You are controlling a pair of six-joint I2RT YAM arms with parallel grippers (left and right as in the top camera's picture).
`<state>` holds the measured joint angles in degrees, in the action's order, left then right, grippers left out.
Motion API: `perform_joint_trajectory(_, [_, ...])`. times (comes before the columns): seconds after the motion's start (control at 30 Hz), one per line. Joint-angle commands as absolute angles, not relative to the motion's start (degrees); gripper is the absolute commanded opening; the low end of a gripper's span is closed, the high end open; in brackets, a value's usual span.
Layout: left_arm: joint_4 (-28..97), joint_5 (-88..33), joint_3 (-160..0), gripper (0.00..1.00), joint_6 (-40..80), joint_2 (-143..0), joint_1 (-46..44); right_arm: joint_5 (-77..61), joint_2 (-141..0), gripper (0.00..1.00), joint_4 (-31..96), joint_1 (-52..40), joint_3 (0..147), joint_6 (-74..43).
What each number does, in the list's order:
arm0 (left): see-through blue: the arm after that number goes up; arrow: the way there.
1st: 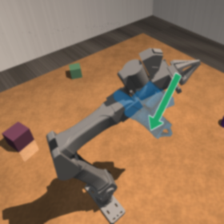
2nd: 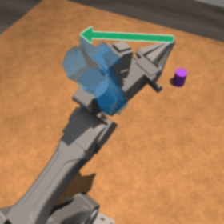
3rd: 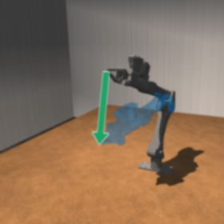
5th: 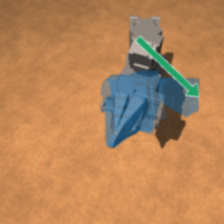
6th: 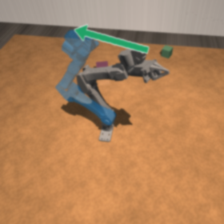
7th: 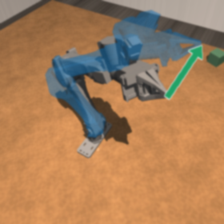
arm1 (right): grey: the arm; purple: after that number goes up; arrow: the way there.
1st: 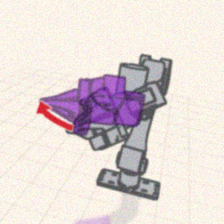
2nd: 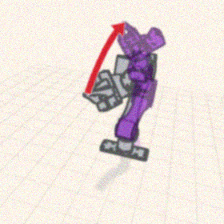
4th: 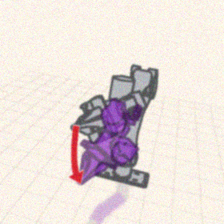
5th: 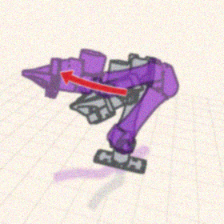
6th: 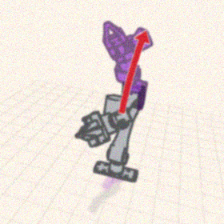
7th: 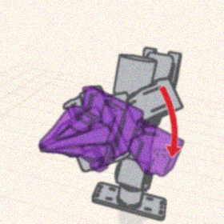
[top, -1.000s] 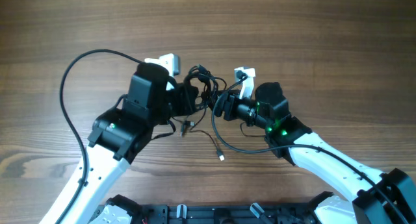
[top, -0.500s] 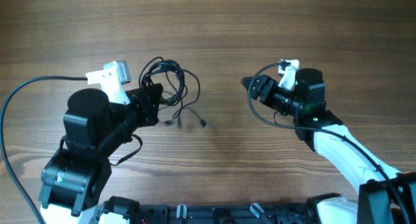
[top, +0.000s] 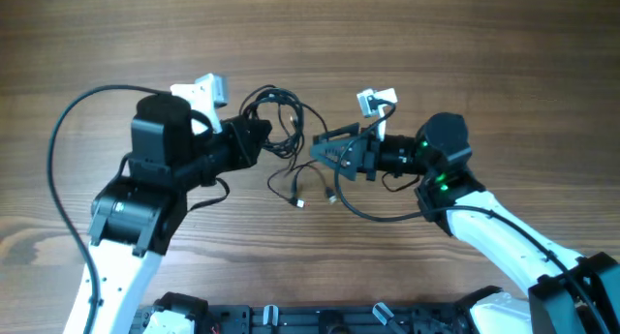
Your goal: Untangle cables
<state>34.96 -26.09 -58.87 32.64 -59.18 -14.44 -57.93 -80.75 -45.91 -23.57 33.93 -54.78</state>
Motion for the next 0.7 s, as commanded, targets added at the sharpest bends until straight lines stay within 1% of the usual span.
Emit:
perform_joint_trajectory(0.0, [33.06, -32.16, -59.57, 0.04, 31.75, -60.03, -14.02, -52.01, -81.17, 0.75, -45.84, -25.96, 34.17, -60.03])
perform_joint_trajectory(0.1, [32.29, -33.1, -59.57, 0.04, 31.75, -60.01, -14.04, -47.27, -81.17, 0.75, -42.54, -26.57, 34.17, -60.42])
perform_joint_trajectory(0.17, [32.29, -34.96, -59.57, 0.04, 31.75, -60.01, -14.04, -41.5, -81.17, 0.75, -38.72, -26.57, 34.17, -62.46])
perform_joint_trajectory(0.27, [32.29, -36.01, -59.57, 0.04, 31.73, -60.01, -15.09, -37.26, -81.17, 0.76, -38.24, -26.57, 34.17, -65.89])
perform_joint_trajectory(0.5, [31.11, -35.99, -59.57, 0.04, 30.02, -60.01, -20.23, -35.99, -81.17, 0.77, -37.67, -26.57, 34.17, -67.64])
perform_joint_trajectory(0.57, [28.73, -35.99, -59.57, 0.04, 30.04, -59.99, -20.91, -35.68, -81.17, 0.77, -33.17, -26.57, 34.17, -66.7])
perform_joint_trajectory(0.63, [24.4, -35.99, -59.57, 0.04, 30.06, -59.48, -20.73, -33.78, -81.17, 0.75, -24.97, -26.57, 34.17, -63.55])
perform_joint_trajectory(0.67, [21.74, -35.99, -59.57, 0.04, 30.06, -59.09, -20.73, -32.21, -81.17, 0.75, -18.76, -26.57, 34.17, -61.98])
